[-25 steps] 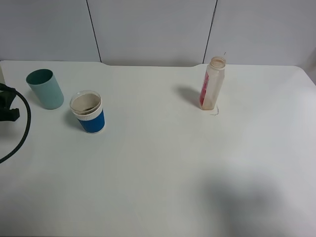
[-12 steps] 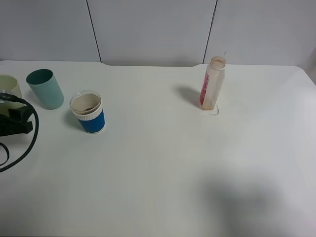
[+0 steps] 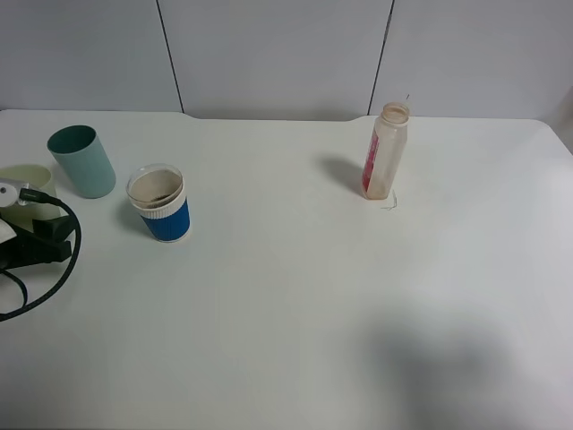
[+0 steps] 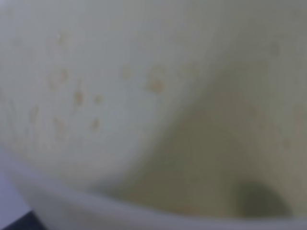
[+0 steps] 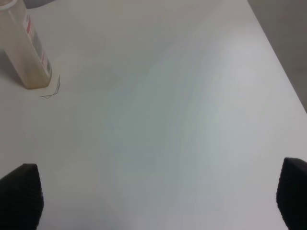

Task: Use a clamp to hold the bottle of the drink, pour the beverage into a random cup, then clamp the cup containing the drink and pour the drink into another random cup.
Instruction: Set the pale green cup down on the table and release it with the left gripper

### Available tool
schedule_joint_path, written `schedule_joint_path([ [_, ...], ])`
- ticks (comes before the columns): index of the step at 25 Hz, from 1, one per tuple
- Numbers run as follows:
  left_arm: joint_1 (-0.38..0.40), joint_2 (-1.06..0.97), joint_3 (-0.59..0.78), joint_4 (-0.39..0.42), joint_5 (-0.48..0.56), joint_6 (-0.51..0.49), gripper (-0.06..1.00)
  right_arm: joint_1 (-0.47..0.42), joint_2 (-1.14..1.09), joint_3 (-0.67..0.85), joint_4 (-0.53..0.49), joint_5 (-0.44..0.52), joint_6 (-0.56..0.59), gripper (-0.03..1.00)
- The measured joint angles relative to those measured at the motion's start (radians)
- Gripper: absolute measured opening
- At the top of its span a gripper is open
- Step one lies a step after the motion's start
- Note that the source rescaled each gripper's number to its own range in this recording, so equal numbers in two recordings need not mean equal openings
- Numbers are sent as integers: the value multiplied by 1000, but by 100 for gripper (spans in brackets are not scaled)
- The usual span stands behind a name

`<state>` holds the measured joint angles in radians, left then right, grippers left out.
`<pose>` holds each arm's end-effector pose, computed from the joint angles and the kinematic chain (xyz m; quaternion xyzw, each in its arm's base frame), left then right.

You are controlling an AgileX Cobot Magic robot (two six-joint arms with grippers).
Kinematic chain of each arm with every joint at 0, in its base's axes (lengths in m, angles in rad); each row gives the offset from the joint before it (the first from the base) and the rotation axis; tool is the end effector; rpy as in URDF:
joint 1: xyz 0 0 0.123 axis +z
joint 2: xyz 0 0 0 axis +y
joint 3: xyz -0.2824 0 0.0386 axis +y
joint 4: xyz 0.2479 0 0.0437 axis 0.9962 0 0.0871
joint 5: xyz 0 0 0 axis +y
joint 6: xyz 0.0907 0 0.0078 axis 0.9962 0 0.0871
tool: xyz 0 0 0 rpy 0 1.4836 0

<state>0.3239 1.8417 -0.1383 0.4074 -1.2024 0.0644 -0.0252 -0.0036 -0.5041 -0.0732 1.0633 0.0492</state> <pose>0.2000 0.0317 0.0969 0.0567 0.8343 -0.0127 0.5482 -0.0062 -0.0057 0.2783 0.0333 0.8507 -0.0303 0.5238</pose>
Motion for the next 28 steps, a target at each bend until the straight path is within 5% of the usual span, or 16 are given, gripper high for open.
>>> schedule_joint_path([
  [28, 0, 85, -106, 125, -8, -94, 1, 0, 0, 0, 0, 0, 0, 98],
])
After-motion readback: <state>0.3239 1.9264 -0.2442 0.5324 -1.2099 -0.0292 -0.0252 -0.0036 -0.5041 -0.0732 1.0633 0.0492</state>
